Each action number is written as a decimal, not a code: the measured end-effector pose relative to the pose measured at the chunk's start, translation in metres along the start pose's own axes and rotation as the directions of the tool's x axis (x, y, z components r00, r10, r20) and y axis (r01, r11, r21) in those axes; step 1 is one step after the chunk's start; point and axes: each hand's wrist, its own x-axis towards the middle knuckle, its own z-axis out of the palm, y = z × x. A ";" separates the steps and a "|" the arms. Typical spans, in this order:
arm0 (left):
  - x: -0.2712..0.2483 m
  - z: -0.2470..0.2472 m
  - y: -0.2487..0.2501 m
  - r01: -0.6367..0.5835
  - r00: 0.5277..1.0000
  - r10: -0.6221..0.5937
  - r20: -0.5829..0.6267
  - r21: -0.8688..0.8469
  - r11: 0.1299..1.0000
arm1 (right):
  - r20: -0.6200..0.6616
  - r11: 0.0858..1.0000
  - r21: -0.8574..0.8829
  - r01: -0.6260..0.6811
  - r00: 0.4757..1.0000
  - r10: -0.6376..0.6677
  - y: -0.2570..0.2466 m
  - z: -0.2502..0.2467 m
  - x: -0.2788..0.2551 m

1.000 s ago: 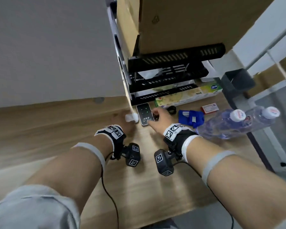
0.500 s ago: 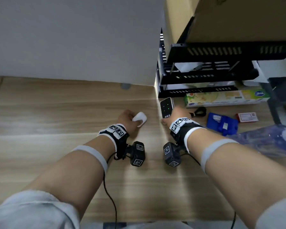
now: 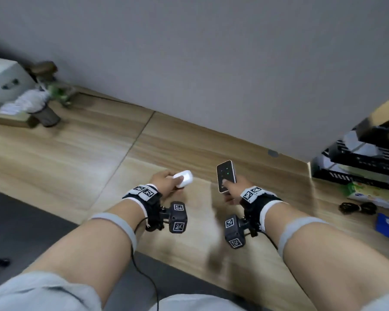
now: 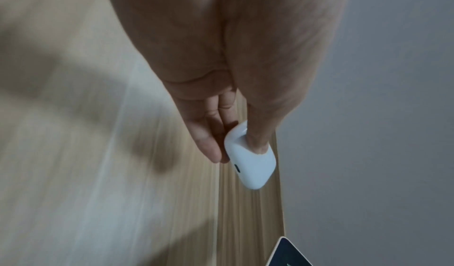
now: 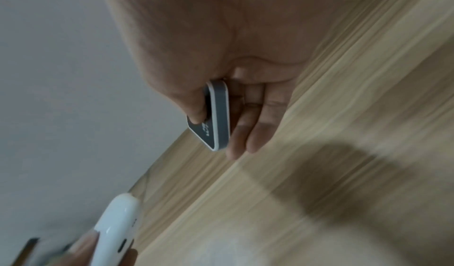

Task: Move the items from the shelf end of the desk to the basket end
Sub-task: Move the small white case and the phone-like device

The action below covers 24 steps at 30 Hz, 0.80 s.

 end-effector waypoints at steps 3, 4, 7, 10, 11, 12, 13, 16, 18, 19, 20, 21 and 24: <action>-0.019 -0.100 -0.003 -0.033 0.997 0.020 -0.080 -0.158 0.987 | 0.089 0.993 0.111 0.038 0.995 -0.048 -0.060 0.073 -0.031; -0.025 -0.133 -0.006 -0.049 0.993 0.027 -0.115 -0.199 0.979 | 0.124 0.991 0.122 0.057 0.990 -0.072 -0.076 0.097 -0.039; -0.044 -0.220 -0.012 -0.087 0.979 0.029 -0.203 -0.282 0.955 | 0.182 0.984 0.129 0.126 0.972 -0.149 -0.118 0.165 -0.054; -0.054 -0.286 -0.018 -0.107 0.967 0.014 -0.254 -0.357 0.928 | 0.242 0.977 0.121 0.175 0.949 -0.200 -0.154 0.226 -0.069; -0.056 -0.304 -0.019 -0.116 0.962 0.008 -0.272 -0.383 0.917 | 0.267 0.975 0.123 0.185 0.940 -0.212 -0.164 0.244 -0.073; -0.056 -0.320 -0.021 -0.125 0.957 0.003 -0.290 -0.405 0.906 | 0.292 0.974 0.120 0.194 0.931 -0.222 -0.174 0.261 -0.076; -0.056 -0.335 -0.023 -0.135 0.952 0.000 -0.307 -0.419 0.898 | 0.317 0.973 0.119 0.199 0.921 -0.227 -0.183 0.277 -0.076; -0.051 -0.377 -0.027 -0.152 0.936 -0.014 -0.352 -0.440 0.885 | 0.380 0.972 0.102 0.210 0.895 -0.234 -0.209 0.323 -0.070; -0.046 -0.405 -0.030 -0.153 0.924 -0.032 -0.380 -0.446 0.882 | 0.415 0.974 0.085 0.210 0.881 -0.226 -0.224 0.354 -0.059; -0.043 -0.420 -0.031 -0.152 0.919 -0.040 -0.393 -0.444 0.883 | 0.430 0.975 0.081 0.205 0.876 -0.219 -0.231 0.370 -0.053; -0.038 -0.436 -0.033 -0.147 0.913 -0.049 -0.405 -0.440 0.886 | 0.441 0.977 0.074 0.200 0.872 -0.212 -0.238 0.386 -0.045; -0.033 -0.453 -0.035 -0.140 0.908 -0.060 -0.415 -0.436 0.889 | 0.450 0.978 0.065 0.199 0.869 -0.207 -0.245 0.403 -0.037; -0.009 -0.506 -0.035 -0.113 0.892 -0.090 -0.443 -0.411 0.905 | 0.471 0.978 0.036 0.205 0.860 -0.198 -0.268 0.454 -0.012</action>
